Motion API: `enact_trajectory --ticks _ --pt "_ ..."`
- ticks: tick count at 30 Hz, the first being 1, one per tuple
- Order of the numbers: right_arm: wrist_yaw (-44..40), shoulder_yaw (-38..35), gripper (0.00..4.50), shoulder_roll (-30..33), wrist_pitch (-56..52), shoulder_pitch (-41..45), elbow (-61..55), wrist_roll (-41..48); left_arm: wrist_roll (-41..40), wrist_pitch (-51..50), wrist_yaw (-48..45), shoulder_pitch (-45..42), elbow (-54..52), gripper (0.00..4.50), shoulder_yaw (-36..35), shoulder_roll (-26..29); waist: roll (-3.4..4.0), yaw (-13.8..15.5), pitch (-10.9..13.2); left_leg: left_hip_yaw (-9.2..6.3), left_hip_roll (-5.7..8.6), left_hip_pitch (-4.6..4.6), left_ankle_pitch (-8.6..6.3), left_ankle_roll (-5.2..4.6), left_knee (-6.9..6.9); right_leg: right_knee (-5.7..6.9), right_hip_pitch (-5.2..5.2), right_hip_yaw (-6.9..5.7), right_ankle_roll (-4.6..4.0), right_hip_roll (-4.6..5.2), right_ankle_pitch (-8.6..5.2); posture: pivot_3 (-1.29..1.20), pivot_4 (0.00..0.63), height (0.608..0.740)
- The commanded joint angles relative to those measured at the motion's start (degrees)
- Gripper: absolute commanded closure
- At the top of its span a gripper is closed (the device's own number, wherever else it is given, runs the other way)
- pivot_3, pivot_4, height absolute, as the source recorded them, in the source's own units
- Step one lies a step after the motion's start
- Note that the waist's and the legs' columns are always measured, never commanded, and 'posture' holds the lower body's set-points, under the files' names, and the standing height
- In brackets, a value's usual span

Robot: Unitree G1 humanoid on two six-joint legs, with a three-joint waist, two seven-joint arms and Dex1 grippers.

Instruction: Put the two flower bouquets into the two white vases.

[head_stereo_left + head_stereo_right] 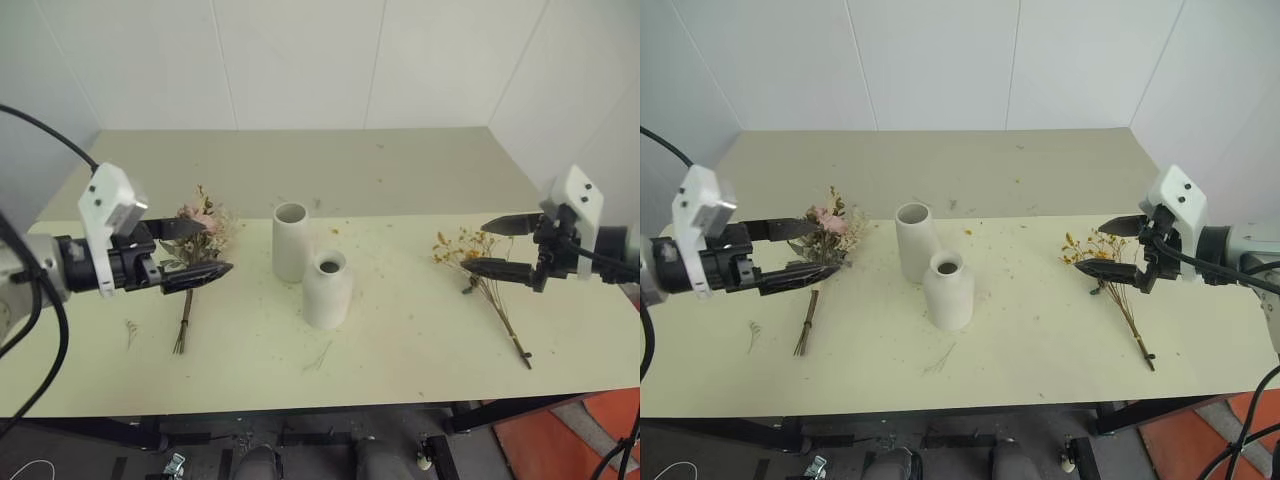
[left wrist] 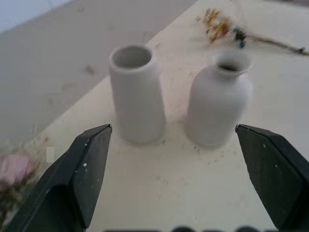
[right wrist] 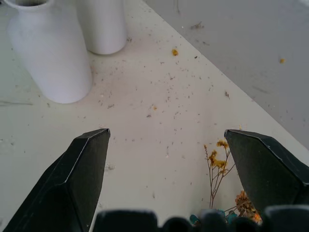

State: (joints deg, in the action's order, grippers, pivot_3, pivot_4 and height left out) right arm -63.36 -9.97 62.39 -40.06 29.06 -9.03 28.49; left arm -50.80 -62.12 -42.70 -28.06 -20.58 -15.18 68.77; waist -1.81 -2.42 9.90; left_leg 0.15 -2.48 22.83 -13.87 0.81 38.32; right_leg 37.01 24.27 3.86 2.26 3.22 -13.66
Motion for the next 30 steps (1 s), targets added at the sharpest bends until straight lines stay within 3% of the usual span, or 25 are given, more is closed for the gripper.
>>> enact_trajectory --ticks 1,3,6,18,24,30 --pt "0.33 -0.58 0.0 -0.89 0.01 2.4 -1.43 1.57 3.23 -17.51 8.96 -12.76 6.22 0.03 7.62 0.19 0.0 0.0 0.0 -0.01 0.01 0.0 0.0 0.0 0.0 0.0 -0.01 0.0 0.01 0.01 0.0 0.0 0.15 0.74" --pt "-0.31 -0.14 0.0 -1.6 1.07 3.19 -1.25 1.6 5.01 -26.96 11.5 -20.67 10.38 0.03 12.39 -1.93 0.0 0.03 0.0 -0.03 0.03 0.04 0.0 0.0 0.02 0.02 0.02 -0.01 0.04 0.0 -0.01 0.0 0.15 0.74" --pt "-0.92 0.96 0.0 -2.82 1.75 5.25 -1.19 2.02 6.83 -30.23 13.25 -24.18 13.62 0.03 15.82 -3.23 0.0 -0.11 0.0 -0.06 0.06 0.08 0.0 0.0 0.03 0.02 0.04 -0.01 0.05 0.02 -0.02 0.0 0.15 0.74" --pt "-4.46 5.31 0.0 -6.63 4.98 11.96 1.35 1.49 15.33 -30.37 18.15 -26.56 22.48 0.03 22.11 -10.3 0.0 0.66 0.0 -0.06 0.09 0.17 0.0 0.0 0.06 0.05 0.11 -0.02 0.04 0.05 -0.02 0.0 0.15 0.74" --pt "-4.77 4.96 0.0 -6.24 4.79 11.91 0.88 1.74 13.54 -30.38 18.93 -21.73 24.41 0.03 20.72 -11.7 0.0 0.75 0.0 -0.07 0.1 0.22 0.0 0.0 0.11 0.09 0.17 -0.01 0.04 0.07 -0.02 0.0 0.15 0.74" --pt "-4.83 3.56 0.0 -5.6 3.92 10.26 -1.78 3.0 16.34 -30.38 20.18 -22.19 31.8 0.03 18.93 -18.33 0.0 1.39 0.0 -0.11 0.1 0.27 0.0 0.0 0.3 0.13 0.12 -0.07 0.03 0.07 -0.01 0.0 0.15 0.74"
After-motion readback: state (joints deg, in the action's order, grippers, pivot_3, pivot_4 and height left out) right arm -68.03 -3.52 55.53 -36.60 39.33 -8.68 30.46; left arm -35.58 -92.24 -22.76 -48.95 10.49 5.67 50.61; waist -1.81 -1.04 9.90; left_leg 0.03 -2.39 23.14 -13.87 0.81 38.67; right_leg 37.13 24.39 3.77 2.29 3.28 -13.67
